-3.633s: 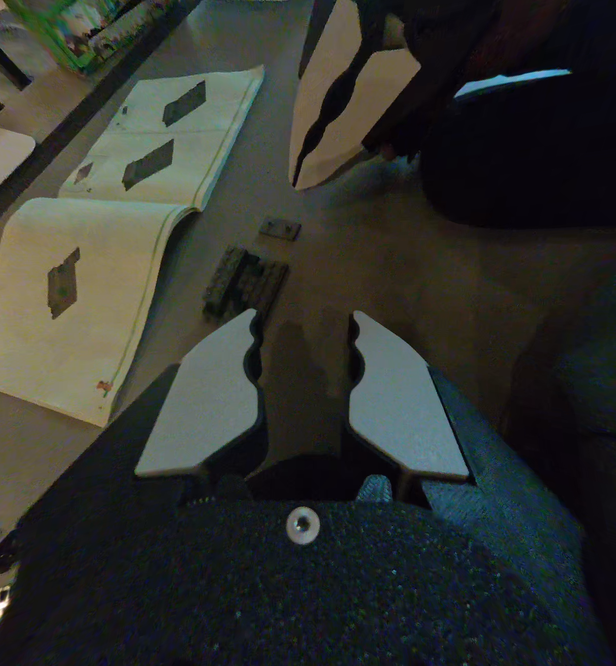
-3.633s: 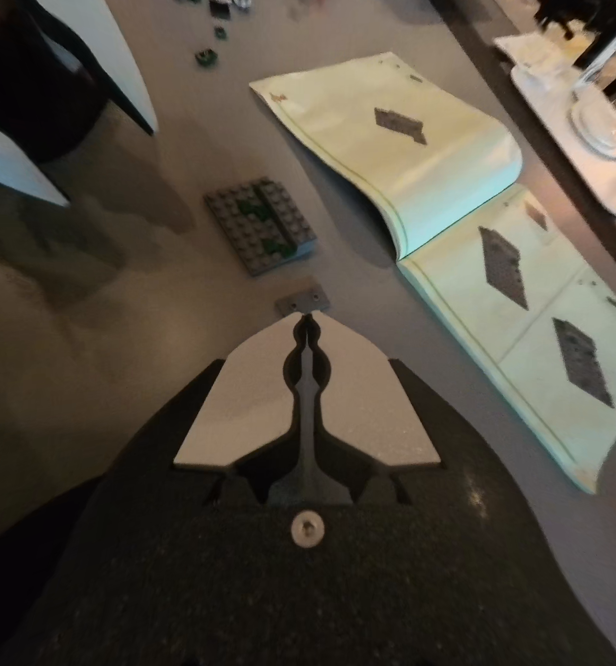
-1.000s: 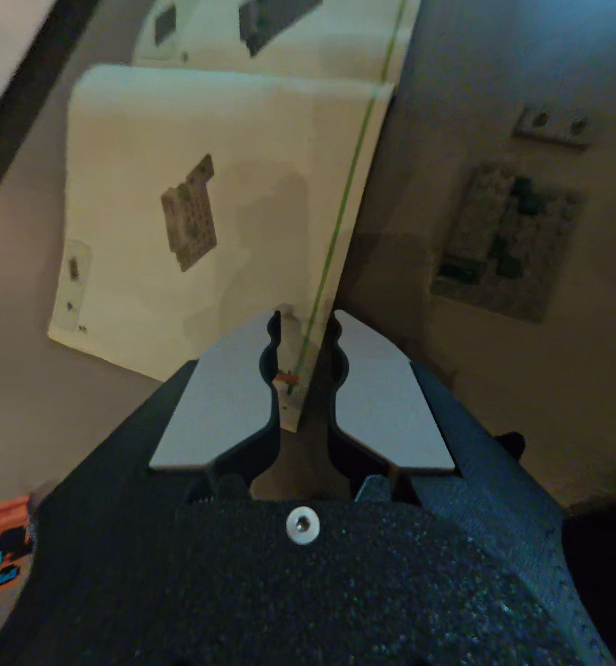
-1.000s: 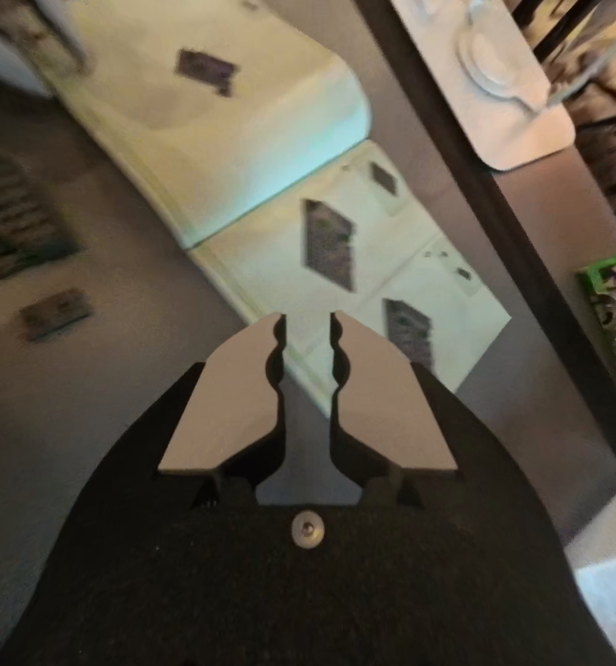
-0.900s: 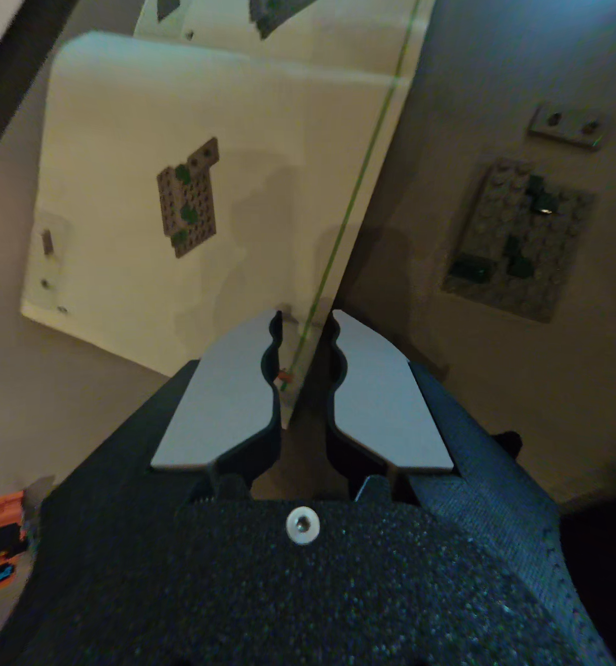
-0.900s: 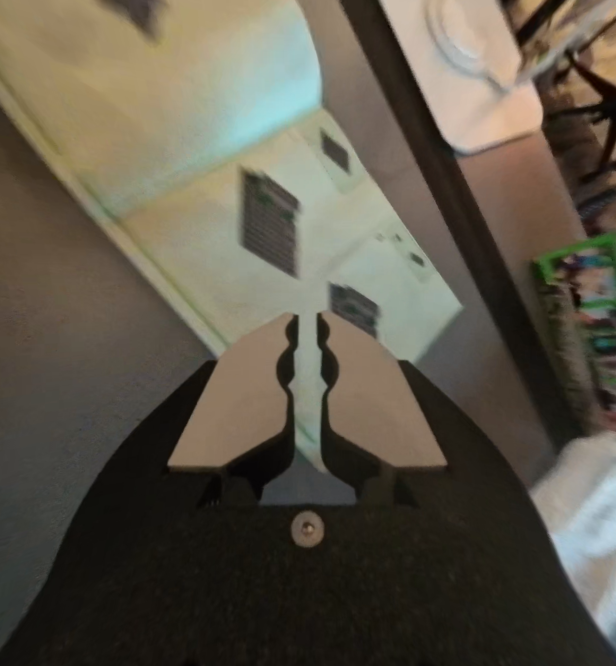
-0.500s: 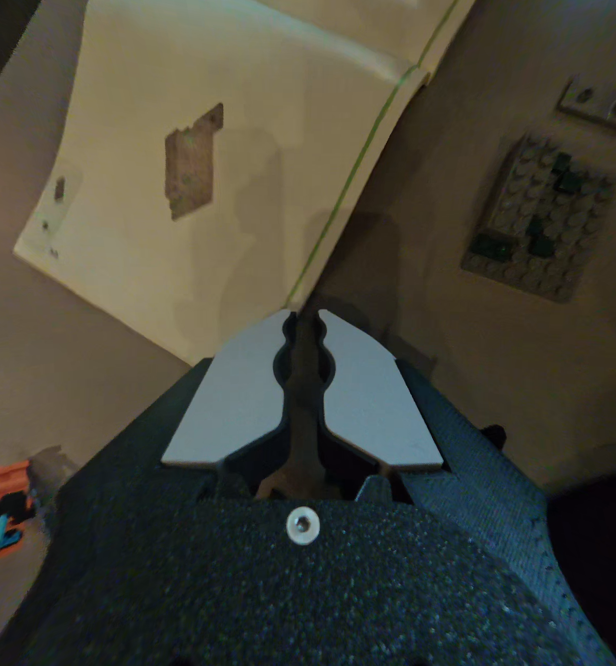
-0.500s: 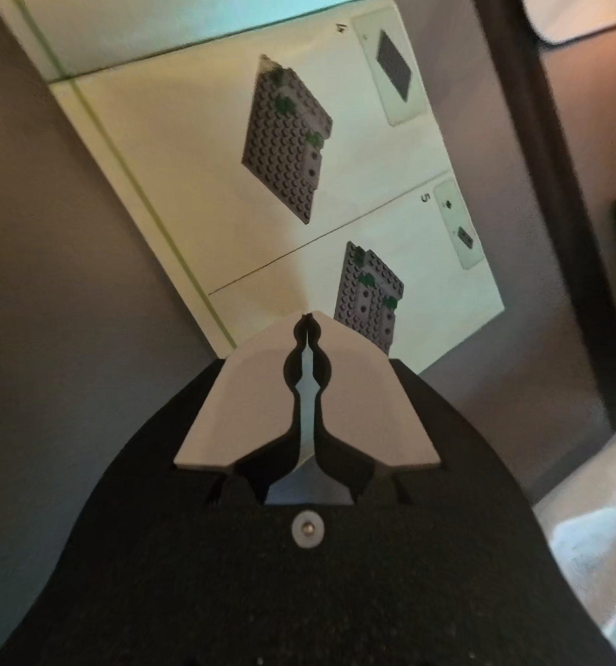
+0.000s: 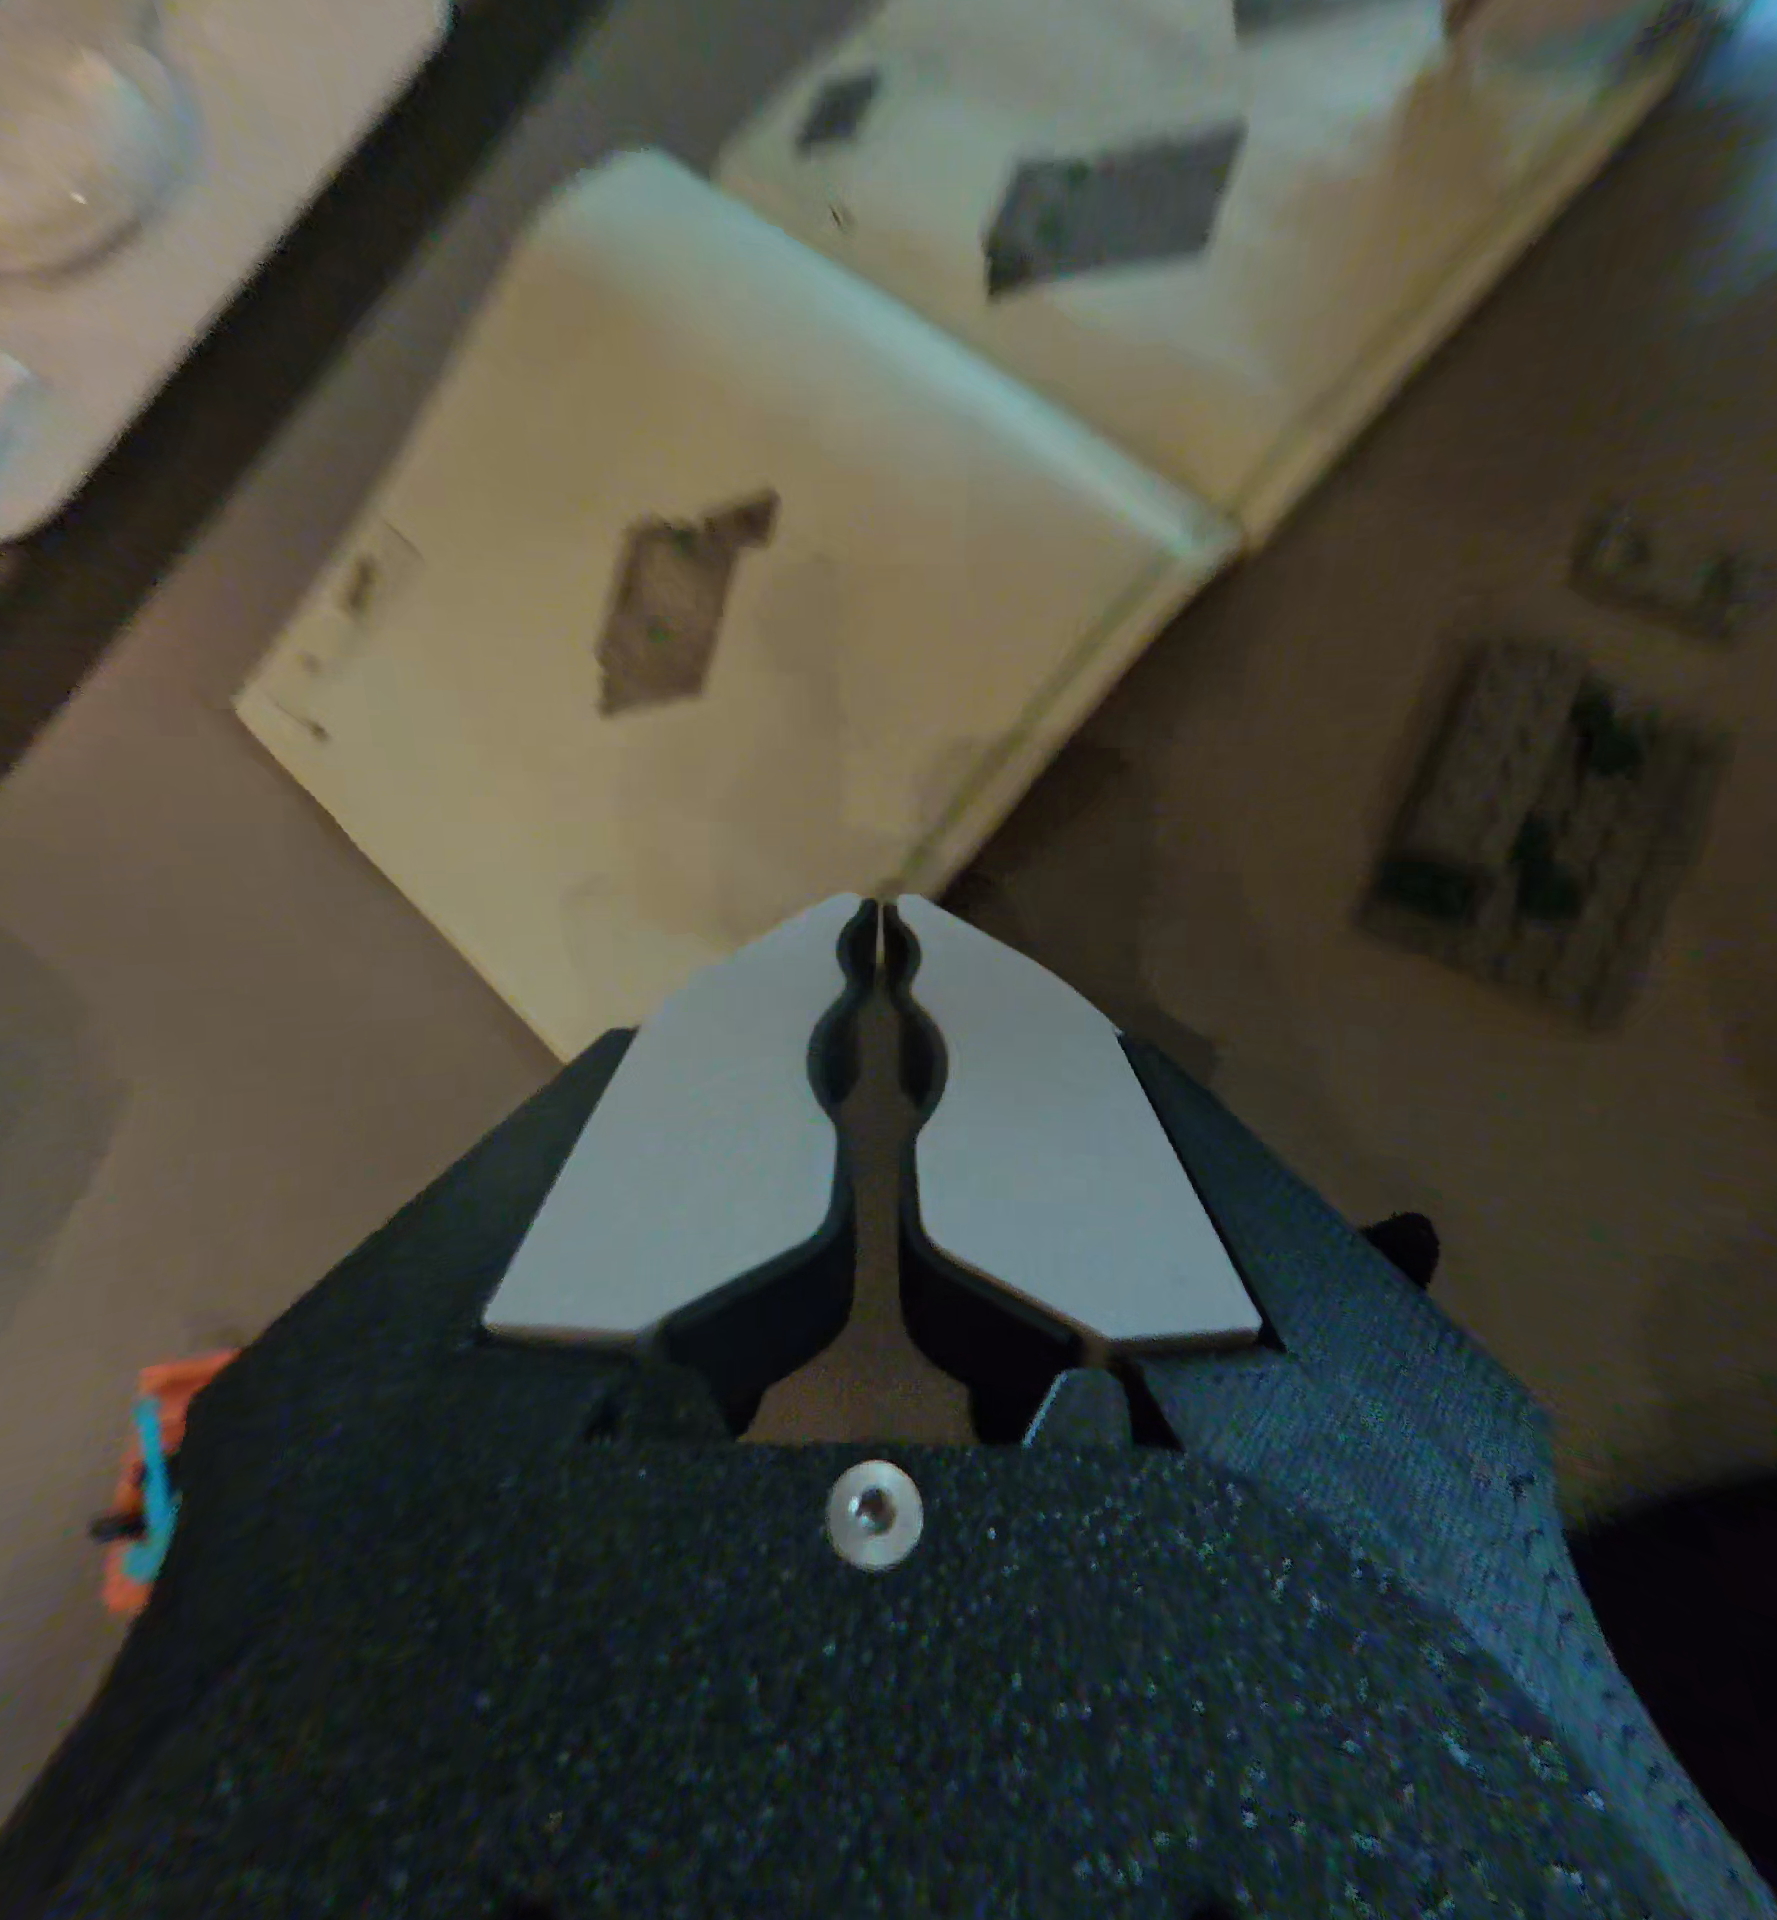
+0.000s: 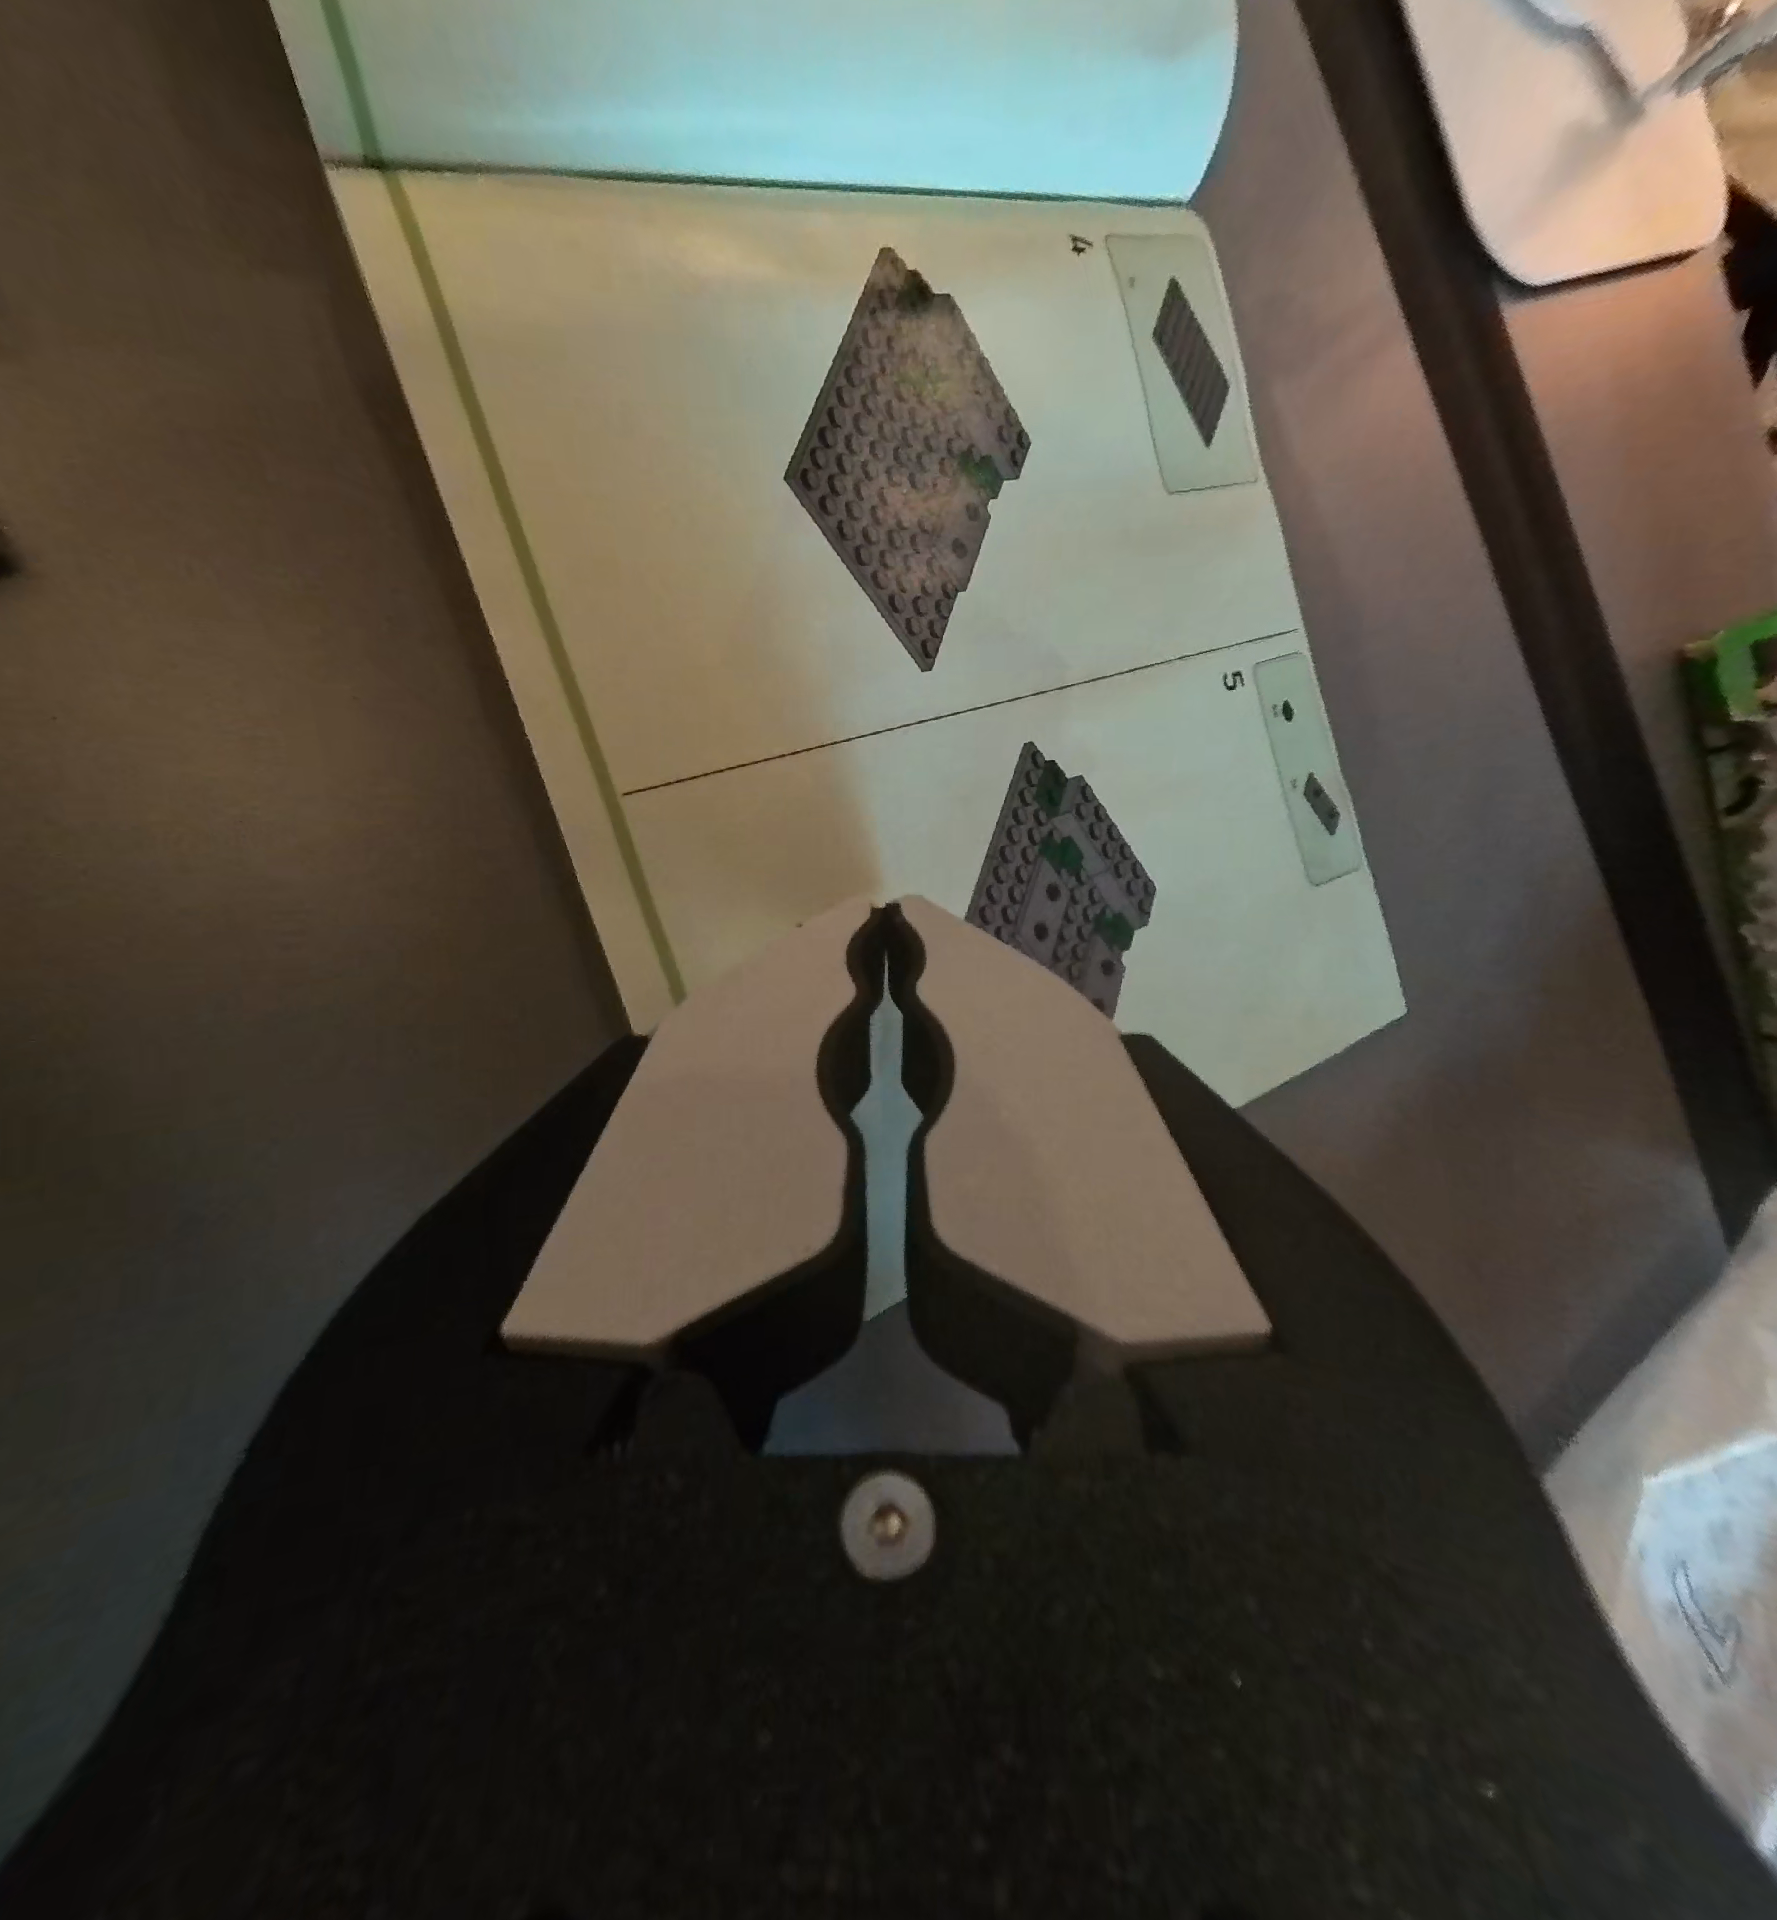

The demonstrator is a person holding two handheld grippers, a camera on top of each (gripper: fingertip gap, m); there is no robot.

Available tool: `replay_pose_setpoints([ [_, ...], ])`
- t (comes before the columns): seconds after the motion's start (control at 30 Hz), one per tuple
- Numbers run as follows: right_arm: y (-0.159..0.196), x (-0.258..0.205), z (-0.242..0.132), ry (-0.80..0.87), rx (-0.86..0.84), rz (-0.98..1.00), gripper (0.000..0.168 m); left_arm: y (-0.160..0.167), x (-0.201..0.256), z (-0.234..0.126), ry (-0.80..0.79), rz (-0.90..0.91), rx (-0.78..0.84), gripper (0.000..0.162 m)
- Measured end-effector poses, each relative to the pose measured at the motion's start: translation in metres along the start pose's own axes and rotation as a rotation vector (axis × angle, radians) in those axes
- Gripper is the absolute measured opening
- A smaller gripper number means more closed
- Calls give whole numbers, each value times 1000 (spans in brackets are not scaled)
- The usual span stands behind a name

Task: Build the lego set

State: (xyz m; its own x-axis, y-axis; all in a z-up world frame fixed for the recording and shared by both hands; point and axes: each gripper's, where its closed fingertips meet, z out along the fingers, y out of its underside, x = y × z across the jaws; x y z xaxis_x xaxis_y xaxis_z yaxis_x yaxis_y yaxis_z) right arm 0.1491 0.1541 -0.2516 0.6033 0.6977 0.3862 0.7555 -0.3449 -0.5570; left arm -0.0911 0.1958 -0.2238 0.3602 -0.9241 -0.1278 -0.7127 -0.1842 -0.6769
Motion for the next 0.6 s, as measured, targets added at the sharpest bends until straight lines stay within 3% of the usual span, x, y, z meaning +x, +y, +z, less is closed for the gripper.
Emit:
replay_pose_setpoints([
  [0.03, -1, 2, 2, -7, 13, 4, 0, -4, -6, 3, -9, -6, 1, 1],
  [0.17, -7, 11, 4, -26, 12, 21, 0, 2, -21, 27, -63, 13, -76, 4],
  [0.4, -124, -14, 9, -208, 225, 123, 0, 16, -6, 32, -70, 6, -144, 0],
  [0.6, -171, -32, 58, -337, 132, 210, 0, 22, 1, 26, -106, -22, -133, 0],
])
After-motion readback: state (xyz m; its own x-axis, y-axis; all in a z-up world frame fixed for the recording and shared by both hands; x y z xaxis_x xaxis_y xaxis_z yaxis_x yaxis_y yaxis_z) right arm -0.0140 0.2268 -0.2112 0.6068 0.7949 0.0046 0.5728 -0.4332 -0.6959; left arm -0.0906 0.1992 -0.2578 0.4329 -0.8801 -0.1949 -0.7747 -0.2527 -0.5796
